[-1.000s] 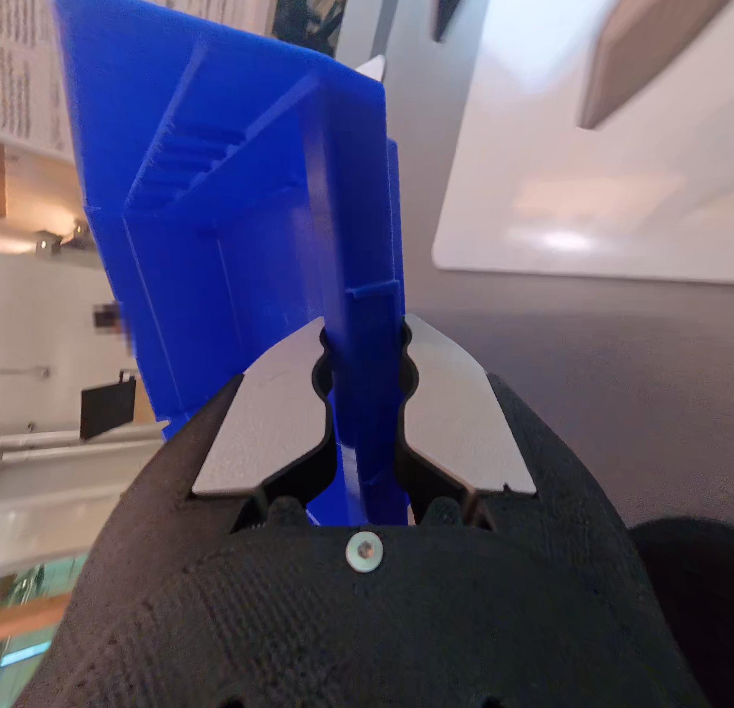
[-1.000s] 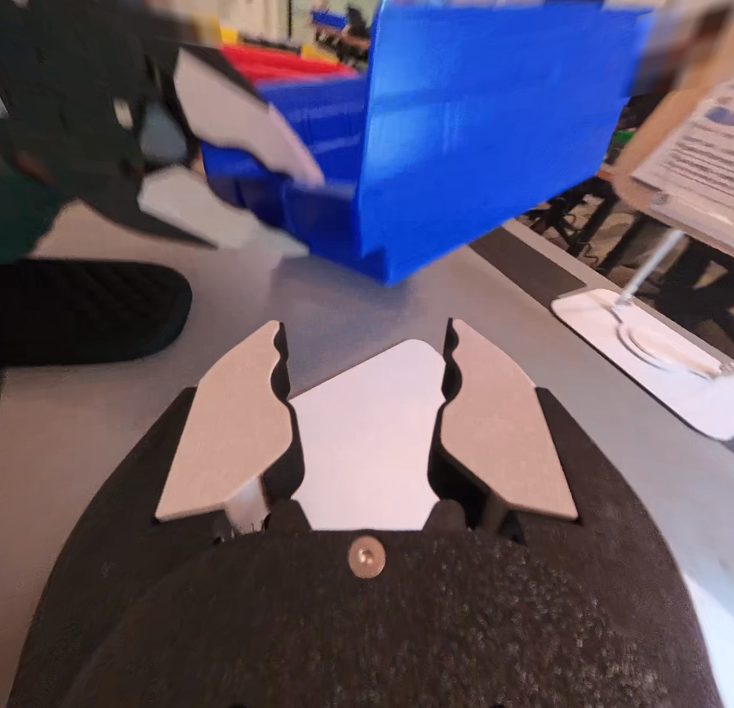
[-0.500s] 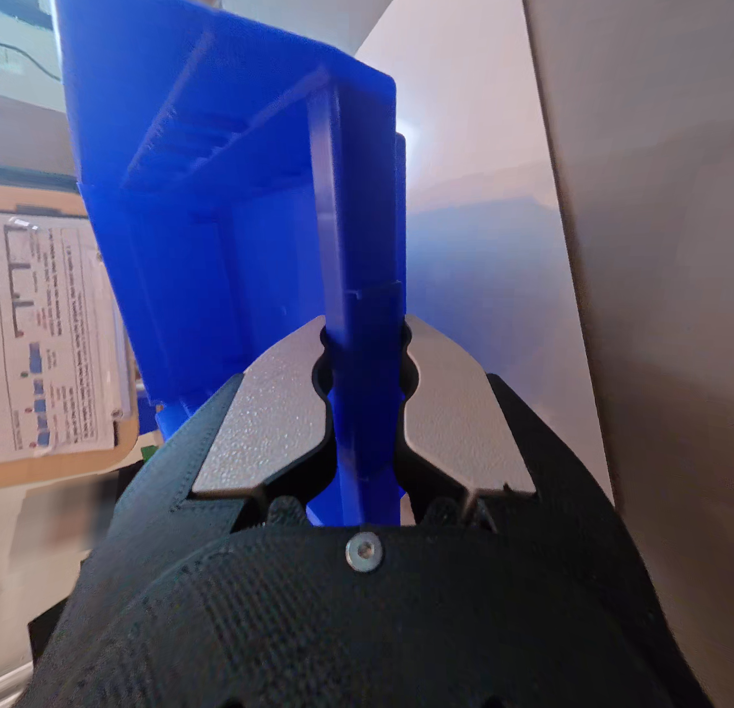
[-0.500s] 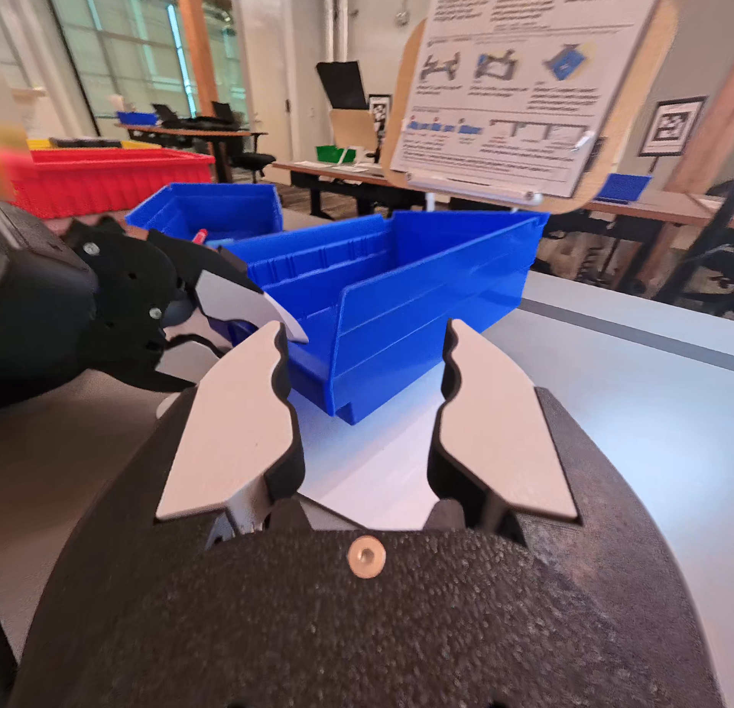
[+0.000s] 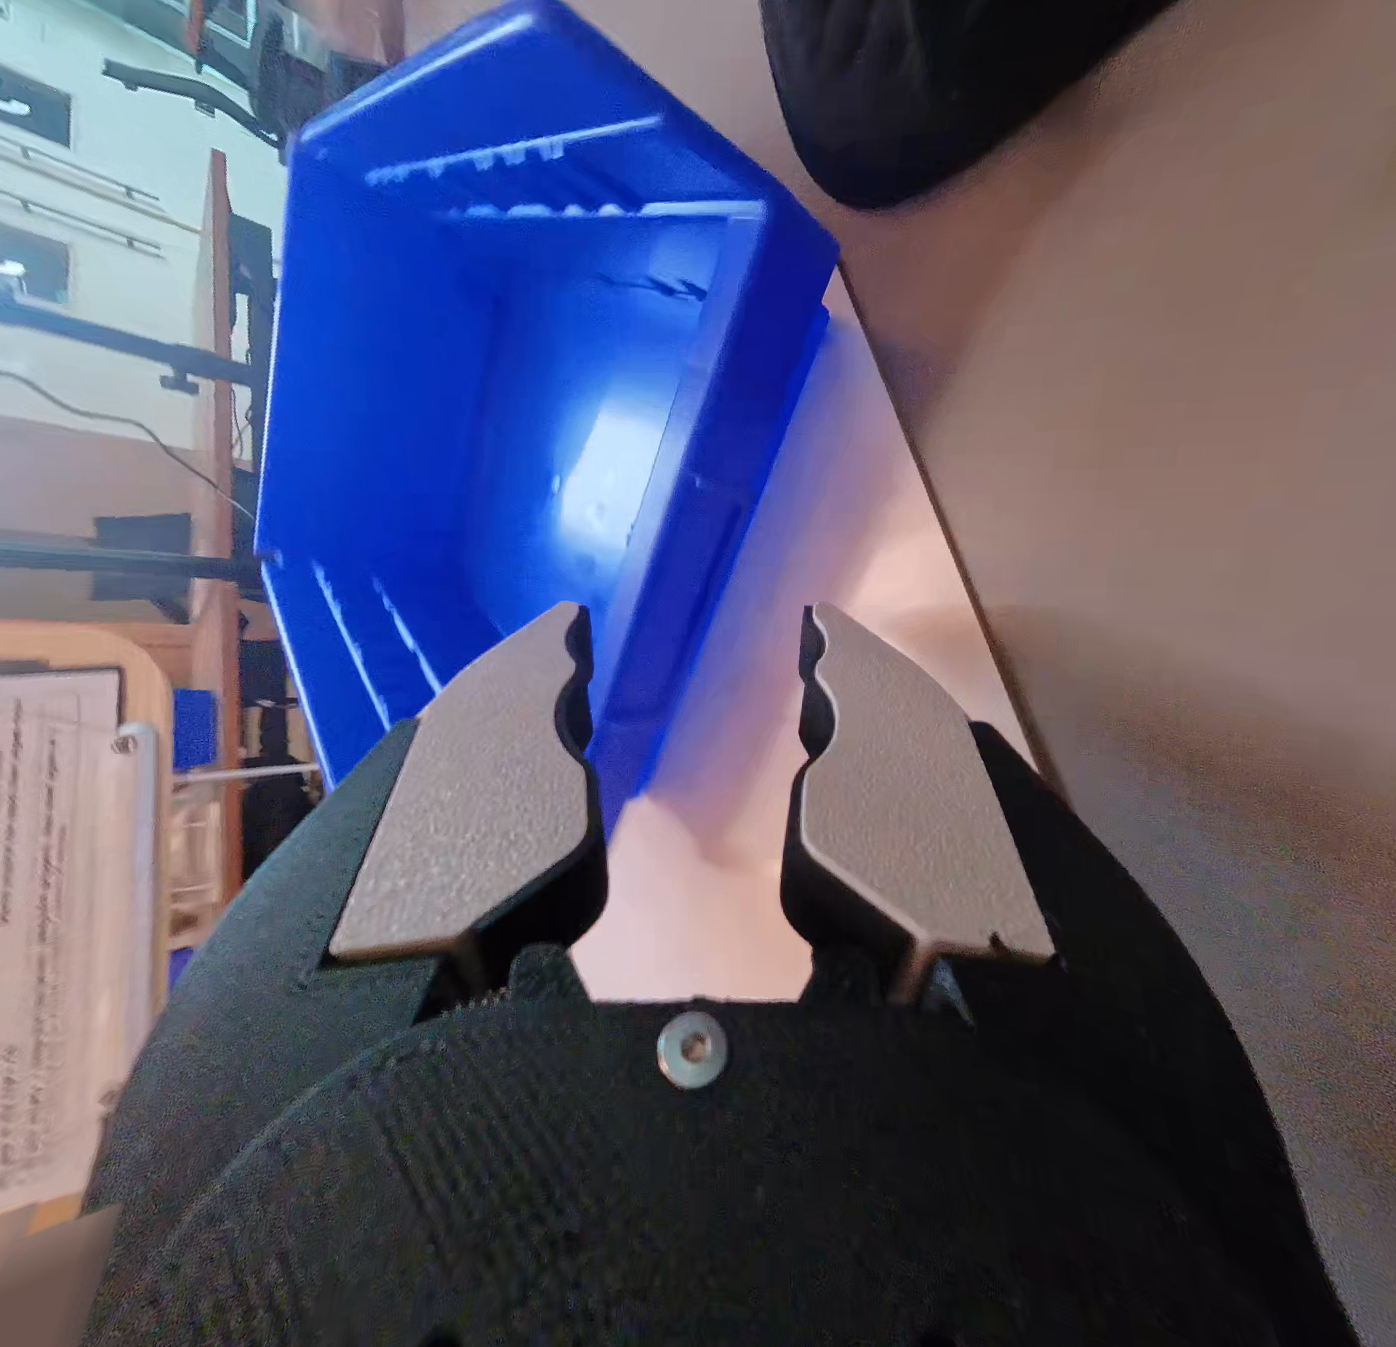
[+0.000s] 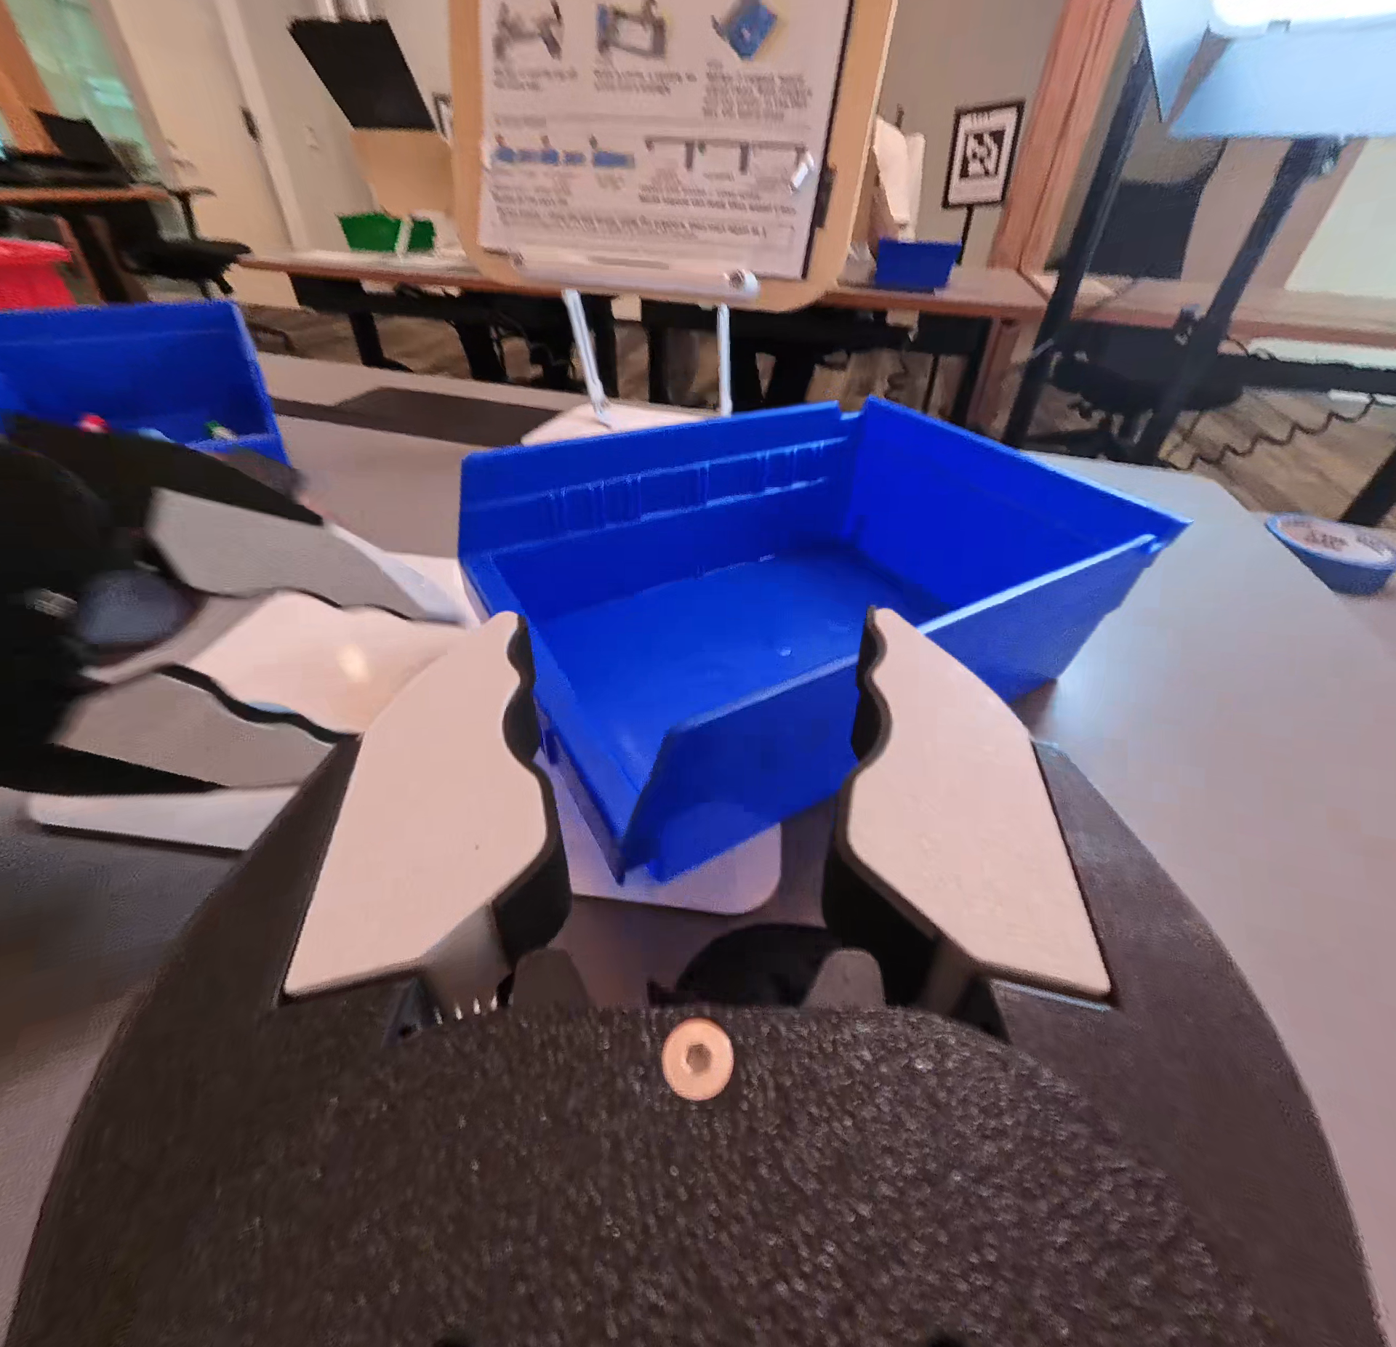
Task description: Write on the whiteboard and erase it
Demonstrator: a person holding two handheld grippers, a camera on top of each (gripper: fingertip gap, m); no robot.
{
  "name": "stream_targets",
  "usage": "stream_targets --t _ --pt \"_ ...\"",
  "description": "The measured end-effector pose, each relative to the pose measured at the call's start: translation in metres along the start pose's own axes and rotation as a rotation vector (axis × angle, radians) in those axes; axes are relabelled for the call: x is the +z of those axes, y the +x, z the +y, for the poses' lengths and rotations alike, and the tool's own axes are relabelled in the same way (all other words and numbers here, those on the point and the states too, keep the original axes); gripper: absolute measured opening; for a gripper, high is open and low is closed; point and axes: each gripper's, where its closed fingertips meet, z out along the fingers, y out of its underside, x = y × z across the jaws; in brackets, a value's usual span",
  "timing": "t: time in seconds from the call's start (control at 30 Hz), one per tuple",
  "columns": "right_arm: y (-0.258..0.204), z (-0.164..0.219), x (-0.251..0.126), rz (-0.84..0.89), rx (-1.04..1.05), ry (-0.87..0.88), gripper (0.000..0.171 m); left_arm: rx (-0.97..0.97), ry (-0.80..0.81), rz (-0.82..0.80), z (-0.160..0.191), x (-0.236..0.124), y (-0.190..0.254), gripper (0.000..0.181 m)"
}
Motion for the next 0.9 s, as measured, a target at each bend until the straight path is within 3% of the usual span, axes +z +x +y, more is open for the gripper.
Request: stream_targets --t 0.13,0.23,0.5,0.67,0.83,0.9 --pt "0.01 0.018 0.005 0.035 0.01 -0.101 0.088 -0.252 0.111 0.003 0.016 -0.038 -0.005 0.048" --pt "0.006 0.033 0.015 0.026 0.025 -0.196 0.092 -0.392 0.102 0.009 0.046 -0.054 -0.001 0.048" --pt "0.013 0.056 0.036 0.145 -0.029 -0.348 0.092 -0.476 0.029 0.1 0.083 -0.056 0.036 0.05" --pt "0.034 0.069 0.038 0.184 -0.072 -0.486 0.047 -0.495 -0.03 0.197 0.098 -0.054 0.048 0.043" --pt "0.141 0.062 0.054 0.342 -0.172 -0.612 0.014 -0.522 -0.03 0.225 0.103 -0.056 0.051 0.035" --pt "0.196 0.069 0.072 0.391 -0.186 -0.635 0.015 -0.529 -0.028 0.232 0.103 -0.056 0.051 0.033"
